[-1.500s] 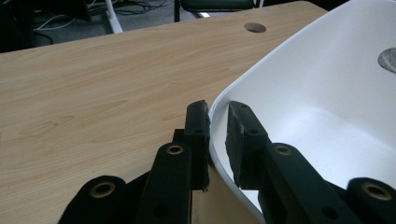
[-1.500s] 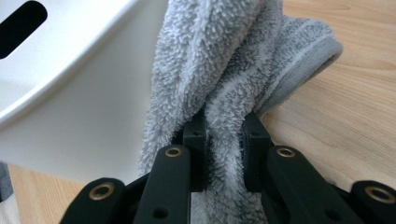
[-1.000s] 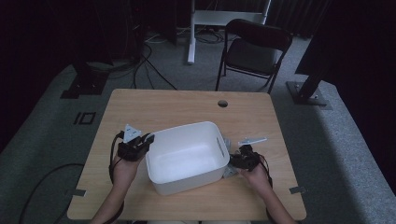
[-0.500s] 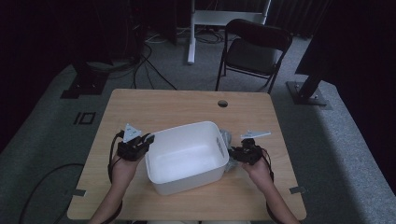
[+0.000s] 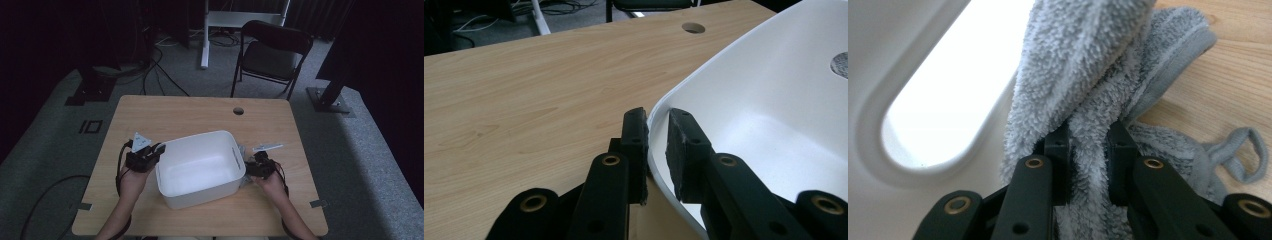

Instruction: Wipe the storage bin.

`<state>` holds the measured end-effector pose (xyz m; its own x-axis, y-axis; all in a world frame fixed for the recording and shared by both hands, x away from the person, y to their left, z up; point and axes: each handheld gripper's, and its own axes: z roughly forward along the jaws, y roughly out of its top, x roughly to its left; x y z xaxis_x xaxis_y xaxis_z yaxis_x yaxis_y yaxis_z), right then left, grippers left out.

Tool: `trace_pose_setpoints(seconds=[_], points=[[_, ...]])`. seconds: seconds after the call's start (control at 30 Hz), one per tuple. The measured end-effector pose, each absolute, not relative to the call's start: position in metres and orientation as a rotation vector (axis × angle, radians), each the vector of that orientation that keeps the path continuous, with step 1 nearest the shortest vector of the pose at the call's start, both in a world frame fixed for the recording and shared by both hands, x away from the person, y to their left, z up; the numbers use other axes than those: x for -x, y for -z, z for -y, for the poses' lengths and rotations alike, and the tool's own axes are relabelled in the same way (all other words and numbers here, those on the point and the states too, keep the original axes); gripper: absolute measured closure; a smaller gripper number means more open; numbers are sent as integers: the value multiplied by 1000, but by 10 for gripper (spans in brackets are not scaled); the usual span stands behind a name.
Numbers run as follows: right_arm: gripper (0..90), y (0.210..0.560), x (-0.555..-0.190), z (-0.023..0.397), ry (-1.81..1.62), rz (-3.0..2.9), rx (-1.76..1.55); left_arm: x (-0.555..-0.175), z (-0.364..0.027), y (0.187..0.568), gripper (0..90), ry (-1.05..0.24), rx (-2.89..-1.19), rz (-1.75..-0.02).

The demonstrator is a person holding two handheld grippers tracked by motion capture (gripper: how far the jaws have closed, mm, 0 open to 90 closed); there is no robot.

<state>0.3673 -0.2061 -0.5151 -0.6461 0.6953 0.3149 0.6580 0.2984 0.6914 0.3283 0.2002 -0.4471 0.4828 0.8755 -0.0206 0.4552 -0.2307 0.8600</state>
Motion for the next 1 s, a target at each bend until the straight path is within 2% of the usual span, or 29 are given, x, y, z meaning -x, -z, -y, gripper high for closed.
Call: trace_pose_setpoints(seconds=[0.4, 1.0], points=[[773, 488, -372, 208, -1362, -2449, -1252, -329, -201, 447, 785, -598, -1870, -1099], [772, 513, -382, 203, -1296, -2502, -1318, -329, -201, 447, 784, -596, -1863, -1104]])
